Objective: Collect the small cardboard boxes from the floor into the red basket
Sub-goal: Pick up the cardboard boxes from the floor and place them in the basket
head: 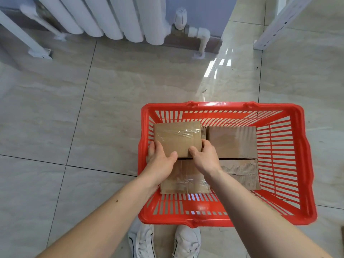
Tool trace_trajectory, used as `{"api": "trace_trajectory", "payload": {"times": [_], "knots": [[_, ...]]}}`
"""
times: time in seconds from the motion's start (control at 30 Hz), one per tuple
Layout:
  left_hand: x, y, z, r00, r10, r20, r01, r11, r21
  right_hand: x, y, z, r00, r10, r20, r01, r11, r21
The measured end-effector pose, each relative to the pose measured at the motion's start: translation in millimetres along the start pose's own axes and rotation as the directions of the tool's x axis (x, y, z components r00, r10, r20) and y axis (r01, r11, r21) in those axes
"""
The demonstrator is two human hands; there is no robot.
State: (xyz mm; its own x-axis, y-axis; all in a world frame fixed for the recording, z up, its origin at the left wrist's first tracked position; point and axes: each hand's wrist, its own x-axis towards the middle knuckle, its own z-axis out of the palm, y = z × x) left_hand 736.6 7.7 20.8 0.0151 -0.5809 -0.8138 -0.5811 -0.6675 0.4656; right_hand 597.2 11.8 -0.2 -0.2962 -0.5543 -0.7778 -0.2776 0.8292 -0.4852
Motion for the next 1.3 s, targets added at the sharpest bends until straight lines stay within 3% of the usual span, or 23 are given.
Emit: {"api": "trace_trajectory", "payload": {"times": [0.3, 0.63, 0.8, 1.03, 1.3], "knots": [[-10.4, 2.8, -2.4, 0.999, 0.048, -0.014, -0.049, 0.999, -0.012, -20.0, 4.6, -16.1, 0.993, 0.024, 0.115, -0.029, 0.999, 0.036], [-83.0, 49.3, -22.0, 0.998, 0.052, -0.023, -0.053, 0.997, -0.054, -108.1, -21.3, -82.2, 0.999, 0.048, 0.003, -0.048, 0.998, 0.051], [-133.2, 93.6, -30.7, 0.996, 0.091, -0.016, -0.090, 0.996, 0.024, -158.9, -40.4, -120.1, 0.995, 0.067, -0.069, -0.059, 0.992, 0.111], [-193.4, 152.5, -21.8, 0.981, 0.188, 0.051, -0.192, 0.976, 0.099, -218.4, -45.0, -181.2, 0.978, 0.101, -0.182, -0.054, 0.967, 0.249], [-262.6, 208.0, 44.2, 0.950, 0.269, 0.158, -0.293, 0.943, 0.157, -268.8, -5.8, -259.3, 0.949, 0.170, -0.265, -0.020, 0.873, 0.487]]}}
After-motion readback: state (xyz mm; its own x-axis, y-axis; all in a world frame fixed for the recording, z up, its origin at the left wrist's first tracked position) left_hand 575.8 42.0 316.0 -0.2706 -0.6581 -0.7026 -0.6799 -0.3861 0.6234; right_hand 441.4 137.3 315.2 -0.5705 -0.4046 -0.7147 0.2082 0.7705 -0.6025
